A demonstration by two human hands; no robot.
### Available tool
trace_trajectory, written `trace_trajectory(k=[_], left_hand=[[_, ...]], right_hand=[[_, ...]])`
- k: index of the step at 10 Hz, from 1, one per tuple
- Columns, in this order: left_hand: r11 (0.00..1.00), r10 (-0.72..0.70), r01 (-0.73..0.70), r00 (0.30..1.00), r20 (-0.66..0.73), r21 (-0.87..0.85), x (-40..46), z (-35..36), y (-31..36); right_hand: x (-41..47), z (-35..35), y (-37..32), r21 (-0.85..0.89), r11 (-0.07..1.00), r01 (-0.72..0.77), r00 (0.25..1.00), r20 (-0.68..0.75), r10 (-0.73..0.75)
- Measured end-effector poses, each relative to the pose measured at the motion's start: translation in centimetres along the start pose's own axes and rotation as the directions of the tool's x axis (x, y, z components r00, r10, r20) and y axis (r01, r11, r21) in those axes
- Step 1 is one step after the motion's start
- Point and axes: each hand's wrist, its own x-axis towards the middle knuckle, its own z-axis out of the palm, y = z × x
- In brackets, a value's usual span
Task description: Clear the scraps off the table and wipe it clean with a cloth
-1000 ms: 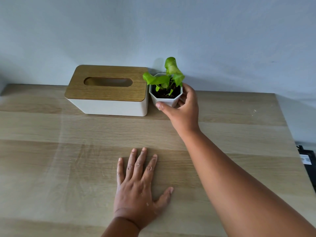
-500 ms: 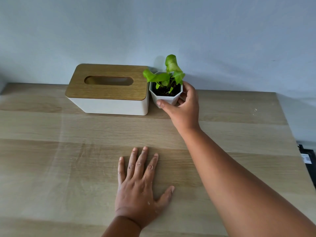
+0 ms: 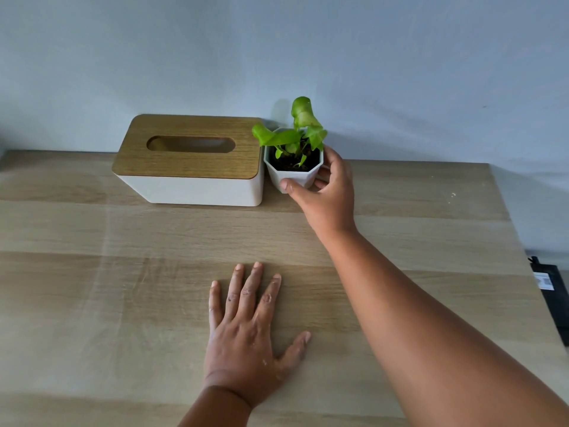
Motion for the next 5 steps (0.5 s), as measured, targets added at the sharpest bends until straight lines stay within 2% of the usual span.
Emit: trace_trajectory(k=[2, 3, 5], left_hand=[[1.0, 0.0, 0.0, 1.0, -0.006, 0.007, 0.0, -0.1, 0.0], [1.0, -0.004, 0.004, 1.0, -0.022, -0.001, 0.0, 0.0, 0.1], [1.0, -0.001, 0.001, 0.999, -0.049, -0.016, 0.1, 0.1, 0.0]], right_hand=[[-0.5, -0.7, -0.1, -0.028, 1.0, -0.013, 1.0, 0.012, 0.013], [-1.3, -1.3, -0.3, -0.114, 0.993, -0.034, 0.999, -0.006, 0.033], [-5.5, -3.3, 0.2, -0.302, 0.95, 0.073, 0.996, -0.018, -0.082]])
